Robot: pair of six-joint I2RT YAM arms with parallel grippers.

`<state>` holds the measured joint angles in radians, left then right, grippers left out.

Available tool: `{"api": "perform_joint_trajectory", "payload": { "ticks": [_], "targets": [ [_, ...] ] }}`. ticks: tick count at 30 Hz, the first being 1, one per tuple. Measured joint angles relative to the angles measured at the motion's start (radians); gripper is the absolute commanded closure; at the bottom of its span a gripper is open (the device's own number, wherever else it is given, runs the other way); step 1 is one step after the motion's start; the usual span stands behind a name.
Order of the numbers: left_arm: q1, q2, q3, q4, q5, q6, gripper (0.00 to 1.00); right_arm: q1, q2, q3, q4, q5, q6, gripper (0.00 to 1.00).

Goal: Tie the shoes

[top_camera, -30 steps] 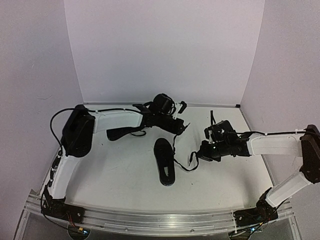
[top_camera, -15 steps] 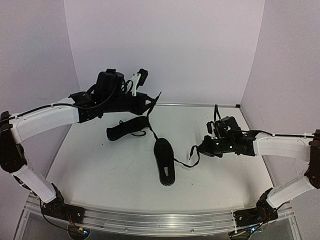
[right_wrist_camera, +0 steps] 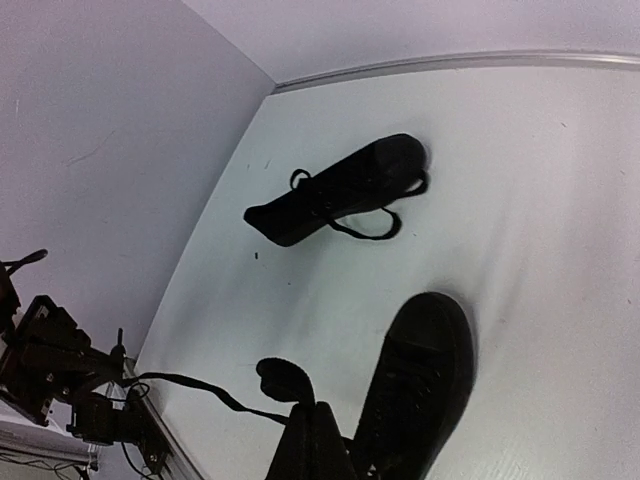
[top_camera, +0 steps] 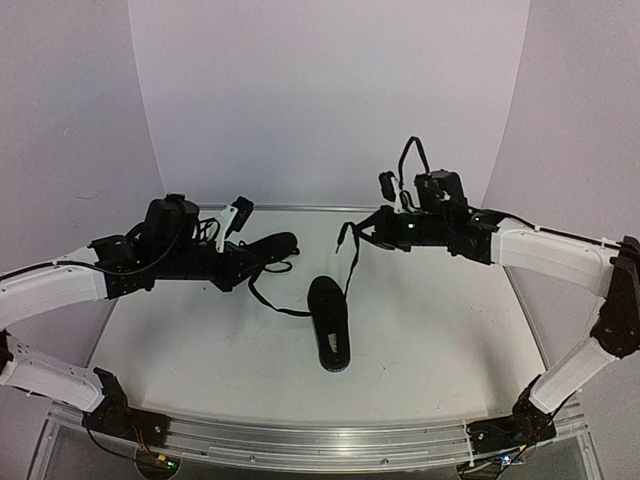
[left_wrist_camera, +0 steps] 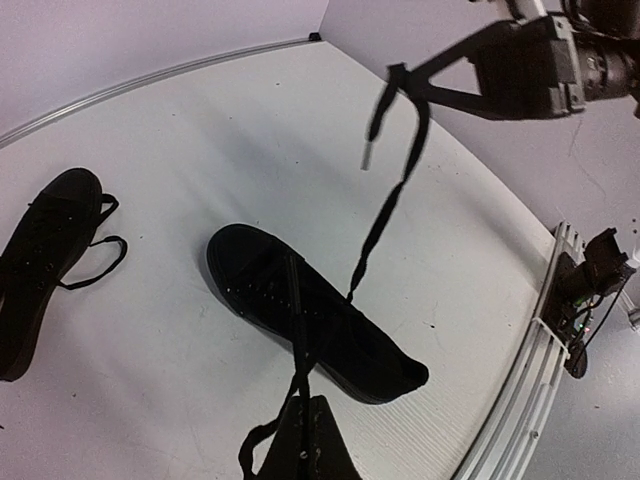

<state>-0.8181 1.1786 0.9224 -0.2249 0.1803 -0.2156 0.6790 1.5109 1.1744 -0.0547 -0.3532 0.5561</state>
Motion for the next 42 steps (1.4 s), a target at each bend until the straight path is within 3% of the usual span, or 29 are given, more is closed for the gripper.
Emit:
{"api": "perform_joint_trajectory", "payload": {
  "ticks": [14,16,23,25,33,42],
  "targets": [
    [0.000,-0.275,-0.144,0.006,0.134,0.091,1.00,0.230,0.515,0.389,0.025,-0.116,-0.039,1.00],
    [-0.001,-0.278,-0.156,0.003,0.142,0.096,1.00,0.248,0.564,0.400,0.022,-0.133,-0.034,0.93],
    [-0.001,-0.222,-0.177,-0.010,0.153,0.115,1.00,0.257,0.608,0.392,-0.009,-0.176,-0.024,0.49],
    [-0.001,-0.191,-0.177,-0.011,0.148,0.123,1.00,0.251,0.576,0.372,-0.017,-0.172,-0.035,0.43],
    [-0.002,-0.124,-0.179,-0.001,0.119,0.183,1.00,0.175,0.365,0.319,-0.186,-0.114,-0.162,0.52],
    [-0.002,-0.027,-0.179,0.004,0.056,0.322,1.00,0.170,0.398,0.394,-0.446,-0.032,-0.344,0.62]
  ]
}}
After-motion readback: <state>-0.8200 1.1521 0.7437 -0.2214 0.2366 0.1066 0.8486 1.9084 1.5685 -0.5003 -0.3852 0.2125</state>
